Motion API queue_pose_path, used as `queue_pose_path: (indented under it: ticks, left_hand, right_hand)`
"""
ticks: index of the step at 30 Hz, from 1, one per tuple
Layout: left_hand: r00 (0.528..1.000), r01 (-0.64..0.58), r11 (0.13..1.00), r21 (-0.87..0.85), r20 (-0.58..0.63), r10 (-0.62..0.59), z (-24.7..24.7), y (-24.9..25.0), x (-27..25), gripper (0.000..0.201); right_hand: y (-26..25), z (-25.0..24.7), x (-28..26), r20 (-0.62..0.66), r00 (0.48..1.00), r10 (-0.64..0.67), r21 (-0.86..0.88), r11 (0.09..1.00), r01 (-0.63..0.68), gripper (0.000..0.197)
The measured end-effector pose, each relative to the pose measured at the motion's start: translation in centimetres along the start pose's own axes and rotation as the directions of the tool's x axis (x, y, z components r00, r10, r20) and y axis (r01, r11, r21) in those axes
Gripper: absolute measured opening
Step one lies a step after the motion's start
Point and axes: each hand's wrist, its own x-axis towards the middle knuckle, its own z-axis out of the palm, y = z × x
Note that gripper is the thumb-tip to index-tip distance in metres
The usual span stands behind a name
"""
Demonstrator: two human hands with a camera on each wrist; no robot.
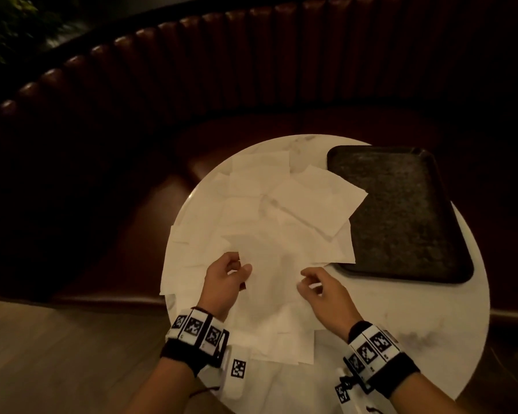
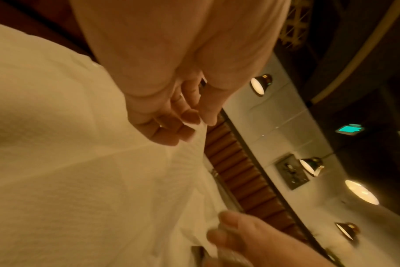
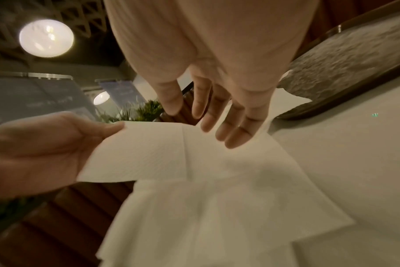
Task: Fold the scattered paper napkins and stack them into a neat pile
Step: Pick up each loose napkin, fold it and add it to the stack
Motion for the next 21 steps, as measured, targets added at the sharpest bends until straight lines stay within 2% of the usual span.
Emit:
queue_pose_path:
  ticks: [4,7,9,11,13,15,18,20,21]
  left_hand:
    - [0.979,-0.084,0.991,-0.106,0.175,0.102,-0.5,1.8,-4.4,0.025]
    - [0.959,-0.044,0.94,-0.339,0.251,0.135,-1.3,2.3,-6.9,0.041]
    - [0.96,0.029,0.872,-0.489,0.257,0.112,-2.4,2.6,-7.9,0.046]
    - [0.972,0.06,0.835,-0.546,0.222,0.076,-3.7,2.5,-8.5,0.046]
    - [0.984,0.047,0.857,-0.513,0.173,0.049,-4.7,2.1,-8.8,0.042]
    - [0.99,0.031,0.885,-0.464,0.135,0.036,-5.4,1.6,-9.1,0.036]
    - [0.993,-0.016,0.956,-0.292,0.11,0.051,-6.1,1.0,-9.6,0.034]
    - [0.993,-0.086,0.995,-0.045,0.082,0.089,-6.6,0.8,-9.8,0.039]
    - [0.988,-0.157,0.982,0.103,0.022,0.156,-6.9,1.0,-9.9,0.048]
  right_hand:
    - [-2.4,1.1,-0.3,0.03,0.997,0.073,0.248,0.966,-0.078,0.041]
    - [-3.3,2.5,-1.1,0.077,0.991,0.111,0.399,0.907,-0.133,0.052]
    - [-3.9,3.4,-2.0,0.095,0.99,0.105,0.471,0.871,-0.138,0.046]
    - [-4.8,4.2,-3.3,0.136,0.988,0.079,0.57,0.809,-0.143,0.039]
    - [-5.8,4.9,-4.6,0.197,0.98,0.039,0.666,0.728,-0.162,0.04]
    - [-6.4,5.3,-5.8,0.216,0.976,-0.009,0.702,0.697,-0.149,0.039]
    - [-6.8,5.5,-7.1,0.157,0.986,-0.064,0.619,0.784,-0.048,0.025]
    - [-6.8,5.3,-7.6,0.115,0.989,-0.092,0.524,0.852,0.018,0.014]
    - [-6.9,5.1,-7.8,0.1,0.989,-0.106,0.466,0.884,0.047,0.013]
